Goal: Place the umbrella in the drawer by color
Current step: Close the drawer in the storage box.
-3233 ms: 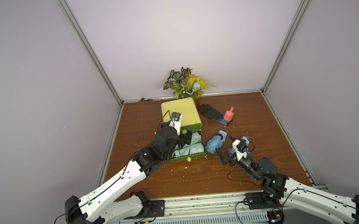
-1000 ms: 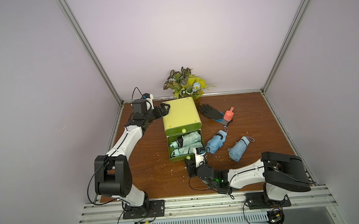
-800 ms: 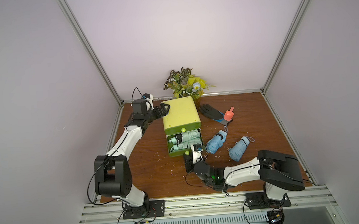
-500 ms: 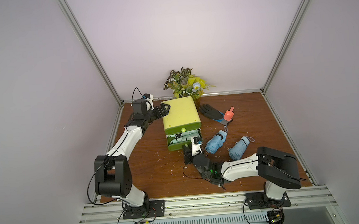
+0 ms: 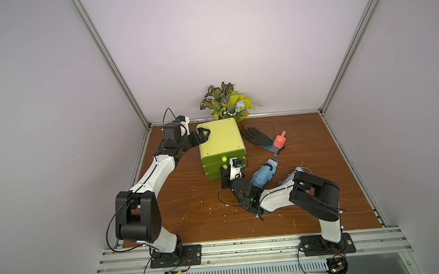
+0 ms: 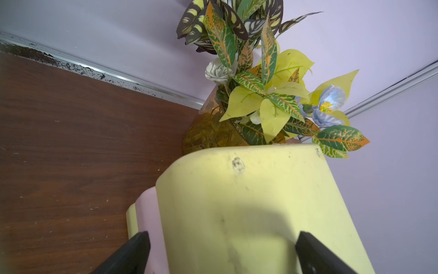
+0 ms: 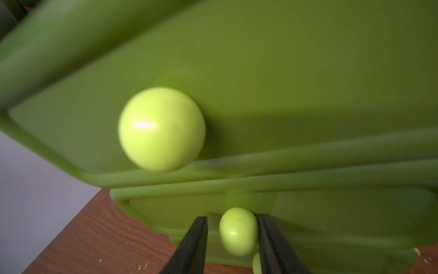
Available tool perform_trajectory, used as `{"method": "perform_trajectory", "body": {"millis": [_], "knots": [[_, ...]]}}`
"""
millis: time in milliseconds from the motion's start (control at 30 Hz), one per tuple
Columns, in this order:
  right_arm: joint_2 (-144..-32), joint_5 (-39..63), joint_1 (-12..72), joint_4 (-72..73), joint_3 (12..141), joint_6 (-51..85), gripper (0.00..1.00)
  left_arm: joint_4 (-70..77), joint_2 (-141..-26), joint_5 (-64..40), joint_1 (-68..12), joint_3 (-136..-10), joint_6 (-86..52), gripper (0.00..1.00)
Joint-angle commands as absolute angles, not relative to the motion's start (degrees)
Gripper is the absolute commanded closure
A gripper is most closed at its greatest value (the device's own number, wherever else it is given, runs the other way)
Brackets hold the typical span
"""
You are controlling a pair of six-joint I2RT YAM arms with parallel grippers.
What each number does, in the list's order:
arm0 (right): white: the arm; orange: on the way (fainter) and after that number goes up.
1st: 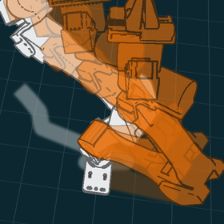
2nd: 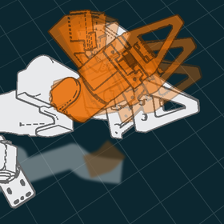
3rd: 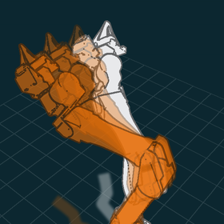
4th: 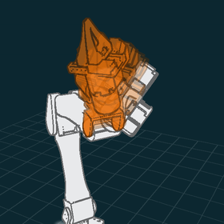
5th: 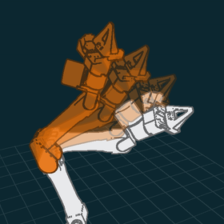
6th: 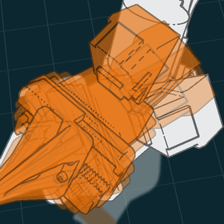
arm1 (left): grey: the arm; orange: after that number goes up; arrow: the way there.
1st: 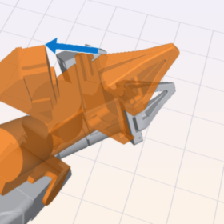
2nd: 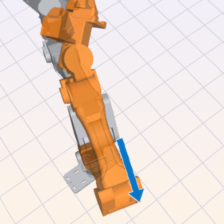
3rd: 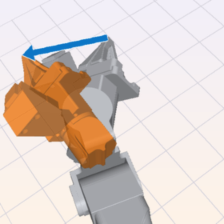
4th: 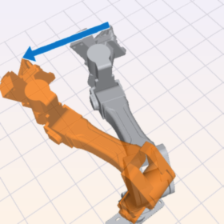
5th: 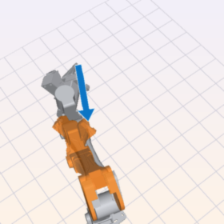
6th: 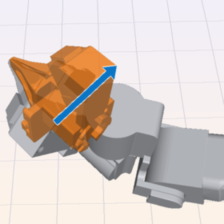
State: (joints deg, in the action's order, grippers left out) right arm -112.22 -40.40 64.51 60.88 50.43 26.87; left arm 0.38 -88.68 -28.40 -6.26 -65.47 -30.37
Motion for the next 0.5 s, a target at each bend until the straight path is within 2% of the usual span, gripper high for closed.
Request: {"method": "perform_trajectory", "body": {"millis": [0,200,300,400,467], "knots": [[-113.1,-40.6,63.8,69.6,52.2,23.9,0.57,-1.4,-87.6,-30.6,-7.2,-64.3,-30.7,0.01],[-112.7,-40.5,63.8,74.0,48.4,24.1,0.56,-2.9,-86.3,-29.3,-7.2,-65.2,-29.7,0.01],[-111.4,-39.4,63.7,73.6,46.4,24.2,0.51,-5.6,-83.6,-24.4,-7.2,-66.0,-26.8,0.01],[-108.7,-37.0,63.7,72.9,43.2,24.5,0.41,-6.0,-79.5,-19.7,-7.0,-65.4,-24.5,0.01],[-106.3,-35.1,63.7,71.9,40.8,24.9,0.39,-5.0,-76.2,-21.0,-5.9,-63.8,-26.1,0.01]]}}
